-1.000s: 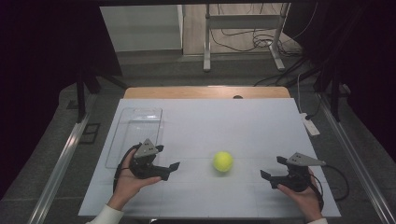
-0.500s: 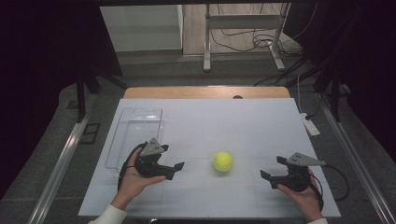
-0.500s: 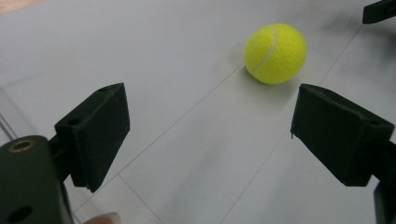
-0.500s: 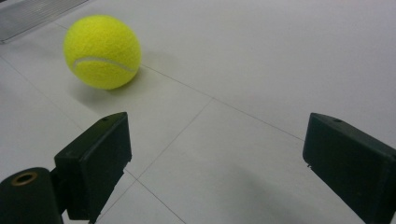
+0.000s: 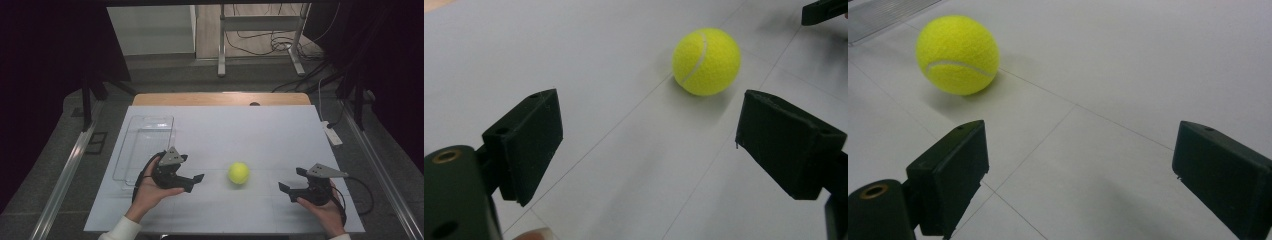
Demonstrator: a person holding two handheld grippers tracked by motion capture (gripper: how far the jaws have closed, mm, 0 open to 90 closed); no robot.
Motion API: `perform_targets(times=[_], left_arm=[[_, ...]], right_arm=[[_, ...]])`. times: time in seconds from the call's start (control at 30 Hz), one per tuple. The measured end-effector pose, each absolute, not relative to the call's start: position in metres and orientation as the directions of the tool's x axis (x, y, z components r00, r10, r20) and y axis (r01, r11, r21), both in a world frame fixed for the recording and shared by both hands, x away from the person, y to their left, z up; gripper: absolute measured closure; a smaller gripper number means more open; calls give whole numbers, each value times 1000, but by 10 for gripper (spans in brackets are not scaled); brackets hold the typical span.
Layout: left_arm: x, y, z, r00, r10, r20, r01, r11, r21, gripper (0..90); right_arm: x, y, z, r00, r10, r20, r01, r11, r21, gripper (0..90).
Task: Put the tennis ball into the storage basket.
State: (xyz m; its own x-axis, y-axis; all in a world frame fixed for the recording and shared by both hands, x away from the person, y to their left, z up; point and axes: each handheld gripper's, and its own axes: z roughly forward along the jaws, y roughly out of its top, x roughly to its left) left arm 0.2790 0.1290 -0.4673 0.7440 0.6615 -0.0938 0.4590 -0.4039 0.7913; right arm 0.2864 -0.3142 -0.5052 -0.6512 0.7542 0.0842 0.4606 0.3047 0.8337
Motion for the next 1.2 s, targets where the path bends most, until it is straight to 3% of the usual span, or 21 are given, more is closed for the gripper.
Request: perform_targets(times=[1.2], left_arm=[[294,91,-471,788,607,-99,449,-458,767,117]], right_arm=[[287,-314,-505,-653,752,84,460,307,833,80]])
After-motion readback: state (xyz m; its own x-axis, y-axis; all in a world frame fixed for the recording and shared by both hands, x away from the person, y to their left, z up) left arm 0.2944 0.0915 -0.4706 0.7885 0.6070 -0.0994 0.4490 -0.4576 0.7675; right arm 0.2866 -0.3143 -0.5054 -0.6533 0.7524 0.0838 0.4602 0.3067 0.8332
